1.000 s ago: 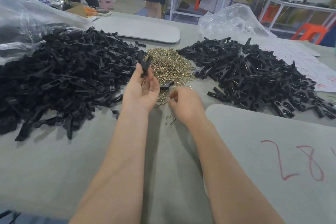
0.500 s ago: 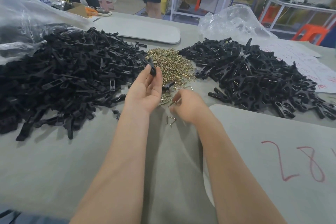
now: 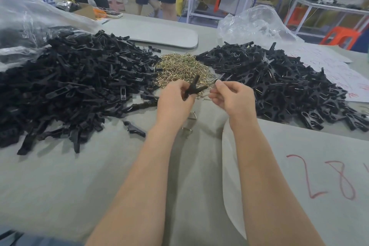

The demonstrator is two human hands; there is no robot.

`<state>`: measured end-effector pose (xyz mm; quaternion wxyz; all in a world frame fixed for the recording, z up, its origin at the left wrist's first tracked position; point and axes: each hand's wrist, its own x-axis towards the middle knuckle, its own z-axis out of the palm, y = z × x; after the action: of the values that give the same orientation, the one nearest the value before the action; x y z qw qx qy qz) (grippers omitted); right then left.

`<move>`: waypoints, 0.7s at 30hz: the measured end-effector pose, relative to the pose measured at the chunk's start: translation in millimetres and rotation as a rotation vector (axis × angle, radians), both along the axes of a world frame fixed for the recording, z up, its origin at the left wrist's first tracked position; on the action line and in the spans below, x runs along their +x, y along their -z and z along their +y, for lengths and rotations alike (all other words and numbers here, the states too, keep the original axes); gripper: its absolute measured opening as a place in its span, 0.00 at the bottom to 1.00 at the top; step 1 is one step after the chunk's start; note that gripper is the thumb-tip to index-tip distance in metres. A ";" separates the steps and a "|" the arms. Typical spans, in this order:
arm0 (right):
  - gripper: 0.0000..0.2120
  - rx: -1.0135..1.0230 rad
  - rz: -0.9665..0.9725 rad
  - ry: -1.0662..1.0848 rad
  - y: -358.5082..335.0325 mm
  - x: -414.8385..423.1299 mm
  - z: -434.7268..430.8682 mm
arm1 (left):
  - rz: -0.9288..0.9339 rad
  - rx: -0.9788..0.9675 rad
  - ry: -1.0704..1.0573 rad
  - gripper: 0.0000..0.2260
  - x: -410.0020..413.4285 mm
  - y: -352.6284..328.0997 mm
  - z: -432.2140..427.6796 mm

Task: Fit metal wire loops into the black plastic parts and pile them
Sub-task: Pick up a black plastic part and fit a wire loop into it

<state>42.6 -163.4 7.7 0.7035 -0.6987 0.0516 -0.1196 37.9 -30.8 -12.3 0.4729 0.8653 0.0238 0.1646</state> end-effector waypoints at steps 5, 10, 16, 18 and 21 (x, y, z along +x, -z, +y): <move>0.07 -0.205 -0.028 0.072 3.1 2.6 -0.8 | -0.108 0.180 0.095 0.07 -1.2 1.3 -3.5; 0.06 -0.306 -0.037 0.086 5.1 3.6 2.9 | -0.148 0.205 0.129 0.06 -1.3 1.0 -4.2; 0.07 -0.378 -0.057 0.147 5.7 4.0 3.3 | -0.194 0.237 0.107 0.05 -0.6 2.5 -5.3; 0.08 -0.444 -0.063 0.161 4.9 3.1 2.9 | -0.188 0.249 0.107 0.05 0.1 3.1 -5.5; 0.08 -0.516 -0.094 0.178 4.4 1.6 3.3 | -0.185 0.260 0.102 0.04 -0.2 2.9 -4.9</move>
<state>44.2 -160.2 3.3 0.4907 -0.8411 0.0477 -0.2225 37.7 -35.7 -15.2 0.3649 0.9004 -0.0854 0.2210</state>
